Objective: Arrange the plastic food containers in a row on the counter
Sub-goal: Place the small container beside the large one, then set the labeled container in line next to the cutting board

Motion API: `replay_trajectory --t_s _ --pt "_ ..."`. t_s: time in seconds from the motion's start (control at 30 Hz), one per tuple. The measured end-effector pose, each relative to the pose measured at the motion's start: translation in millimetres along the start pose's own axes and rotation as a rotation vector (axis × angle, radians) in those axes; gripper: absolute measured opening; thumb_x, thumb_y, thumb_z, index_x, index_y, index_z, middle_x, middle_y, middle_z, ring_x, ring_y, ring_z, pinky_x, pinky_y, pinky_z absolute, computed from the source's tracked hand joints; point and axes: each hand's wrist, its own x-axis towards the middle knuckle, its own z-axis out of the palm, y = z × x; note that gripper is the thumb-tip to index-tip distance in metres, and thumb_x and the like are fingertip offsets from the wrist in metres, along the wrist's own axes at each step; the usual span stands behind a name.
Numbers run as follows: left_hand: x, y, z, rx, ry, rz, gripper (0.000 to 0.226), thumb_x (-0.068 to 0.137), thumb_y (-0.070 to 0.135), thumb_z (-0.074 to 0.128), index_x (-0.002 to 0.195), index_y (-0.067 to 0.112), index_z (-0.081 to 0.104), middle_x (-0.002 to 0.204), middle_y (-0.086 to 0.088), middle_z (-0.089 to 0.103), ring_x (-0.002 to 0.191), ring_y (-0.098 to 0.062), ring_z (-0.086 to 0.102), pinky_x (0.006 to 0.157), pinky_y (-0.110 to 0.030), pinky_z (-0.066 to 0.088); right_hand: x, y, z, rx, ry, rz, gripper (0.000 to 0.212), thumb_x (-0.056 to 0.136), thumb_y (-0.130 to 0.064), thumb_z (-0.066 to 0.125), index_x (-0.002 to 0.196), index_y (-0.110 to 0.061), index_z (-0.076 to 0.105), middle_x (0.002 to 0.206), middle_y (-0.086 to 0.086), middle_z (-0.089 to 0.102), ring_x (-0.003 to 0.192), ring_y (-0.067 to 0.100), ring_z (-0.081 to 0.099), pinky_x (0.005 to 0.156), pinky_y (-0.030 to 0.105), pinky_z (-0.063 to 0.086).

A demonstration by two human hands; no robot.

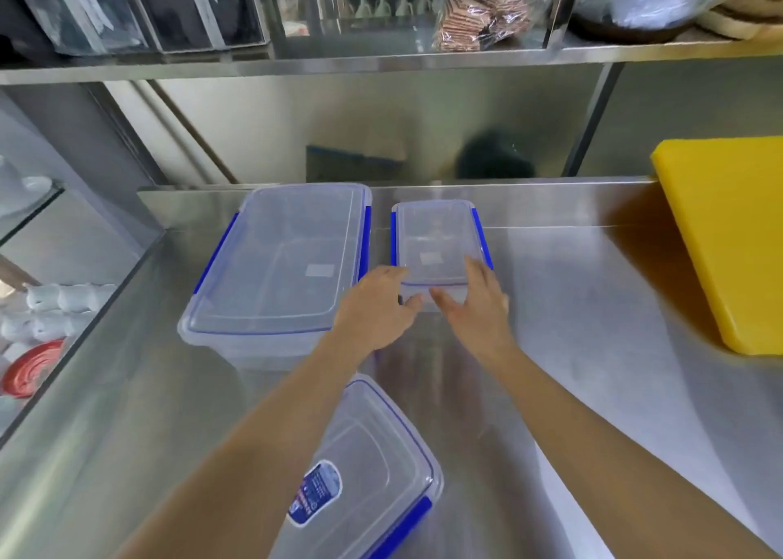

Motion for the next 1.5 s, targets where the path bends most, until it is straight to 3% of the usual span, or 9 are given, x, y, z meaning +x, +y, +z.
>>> replay_trajectory --t_s 0.2,0.37,0.57,0.67,0.77,0.93,1.03,1.37,1.5 --pt "-71 -15 -20 -0.074 0.124 0.013 0.049 0.088 0.040 0.056 0.130 0.016 0.051 0.137 -0.008 0.053 0.125 -0.027 0.048 0.104 -0.038 0.036 -53 -20 0 0.235 -0.205 0.010 0.053 0.084 -0.036 0.064 0.132 -0.021 0.047 0.136 0.004 0.052 0.124 0.021 0.049 0.104 0.040 0.041" --pt "-120 -42 -31 -0.117 0.104 -0.116 0.046 0.088 0.037 0.057 0.127 0.014 0.054 0.134 -0.009 0.054 0.123 -0.029 0.049 0.106 -0.044 0.038 -88 -27 8 0.172 -0.457 0.056 0.077 0.076 -0.056 0.062 0.141 -0.020 0.039 0.146 0.001 0.044 0.132 0.021 0.043 0.105 0.035 0.036" --pt "-179 -76 -27 0.091 0.084 -0.286 0.048 0.086 0.052 0.046 0.120 0.020 0.054 0.123 -0.005 0.061 0.112 -0.030 0.055 0.097 -0.043 0.039 -114 -32 20 0.088 -0.591 0.054 0.052 0.077 -0.043 0.069 0.121 -0.021 0.053 0.128 0.007 0.061 0.095 0.011 0.057 0.079 0.024 0.044" --pt "-197 -89 -17 0.096 0.020 -0.476 0.059 0.083 0.062 0.040 0.119 0.017 0.051 0.120 -0.006 0.059 0.111 -0.030 0.052 0.100 -0.049 0.039 -120 -32 20 0.013 -0.584 0.117 0.066 0.076 -0.045 0.069 0.128 -0.011 0.047 0.134 0.008 0.055 0.109 0.022 0.058 0.091 0.036 0.048" --pt "-205 -91 -11 -0.130 0.056 -0.567 0.059 0.078 0.064 0.049 0.107 0.012 0.055 0.107 -0.007 0.063 0.096 -0.028 0.057 0.081 -0.040 0.049 -124 -32 21 0.002 -0.628 0.209 0.055 0.076 -0.047 0.066 0.118 -0.012 0.054 0.120 0.010 0.063 0.102 0.026 0.062 0.092 0.045 0.051" --pt "-197 -75 -11 -0.140 0.028 -0.510 0.047 0.074 0.063 0.055 0.091 0.020 0.054 0.075 0.007 0.058 0.064 -0.010 0.054 0.053 -0.026 0.037 -127 -23 5 0.109 -0.495 0.240 0.037 0.072 -0.042 0.073 0.094 -0.014 0.062 0.091 0.006 0.069 0.076 0.018 0.066 0.066 0.033 0.055" --pt "-182 -57 -4 -0.114 -0.037 -0.453 0.048 0.076 0.065 0.048 0.089 0.019 0.055 0.072 0.005 0.059 0.065 -0.016 0.058 0.058 -0.028 0.041 -119 -15 -20 0.132 -0.434 0.216 0.031 0.066 -0.044 0.077 0.083 -0.023 0.061 0.079 -0.004 0.067 0.068 0.009 0.064 0.053 0.022 0.045" --pt "-127 22 62 -0.269 -0.067 -0.313 0.048 0.088 0.062 0.033 0.094 0.016 0.047 0.089 -0.003 0.060 0.082 -0.028 0.058 0.073 -0.037 0.044 -77 37 -94 -0.158 -0.152 0.250 0.048 0.073 -0.055 0.064 0.104 -0.018 0.062 0.107 0.008 0.068 0.095 0.028 0.063 0.091 0.049 0.050" --pt "-99 54 83 -0.406 -0.040 -0.361 0.050 0.089 0.059 0.033 0.103 0.014 0.050 0.098 -0.008 0.064 0.086 -0.030 0.059 0.075 -0.038 0.045 -67 62 -104 -0.263 0.039 0.309 0.071 0.082 -0.053 0.056 0.139 -0.019 0.035 0.151 0.012 0.032 0.133 0.034 0.037 0.109 0.051 0.030"
